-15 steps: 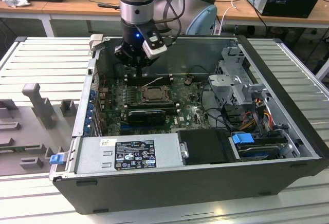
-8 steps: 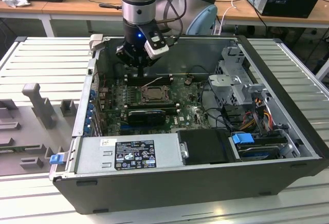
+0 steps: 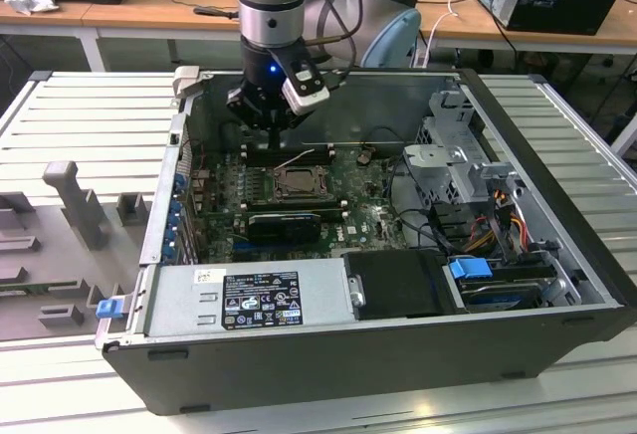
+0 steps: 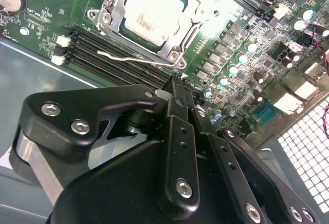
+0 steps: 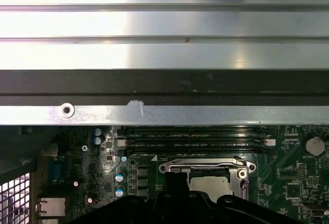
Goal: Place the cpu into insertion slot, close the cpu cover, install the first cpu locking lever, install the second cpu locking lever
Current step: 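Install the first cpu locking lever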
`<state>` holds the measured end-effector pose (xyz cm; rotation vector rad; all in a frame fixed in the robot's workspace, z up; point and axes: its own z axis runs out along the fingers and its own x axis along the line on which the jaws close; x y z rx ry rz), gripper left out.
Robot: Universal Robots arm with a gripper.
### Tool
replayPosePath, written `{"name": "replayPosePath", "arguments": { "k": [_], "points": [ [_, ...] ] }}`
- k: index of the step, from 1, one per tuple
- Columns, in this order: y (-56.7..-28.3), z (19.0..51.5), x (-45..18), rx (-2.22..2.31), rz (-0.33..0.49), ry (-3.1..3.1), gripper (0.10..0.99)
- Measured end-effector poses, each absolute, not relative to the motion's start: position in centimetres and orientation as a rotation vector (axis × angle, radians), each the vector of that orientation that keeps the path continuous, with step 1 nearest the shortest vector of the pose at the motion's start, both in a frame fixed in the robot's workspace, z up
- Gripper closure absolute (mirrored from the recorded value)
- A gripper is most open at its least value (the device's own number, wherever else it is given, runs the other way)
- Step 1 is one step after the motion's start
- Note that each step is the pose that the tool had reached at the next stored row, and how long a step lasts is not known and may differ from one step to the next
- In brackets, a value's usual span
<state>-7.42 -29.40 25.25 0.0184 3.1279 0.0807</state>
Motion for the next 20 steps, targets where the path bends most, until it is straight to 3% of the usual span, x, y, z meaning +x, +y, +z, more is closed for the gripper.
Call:
{"name": "replayPosePath", "arguments": {
  "k": [20],
  "points": [
    [-29.4,24.9,-6.2,0.018,0.081,3.128,0.98]
  ]
}}
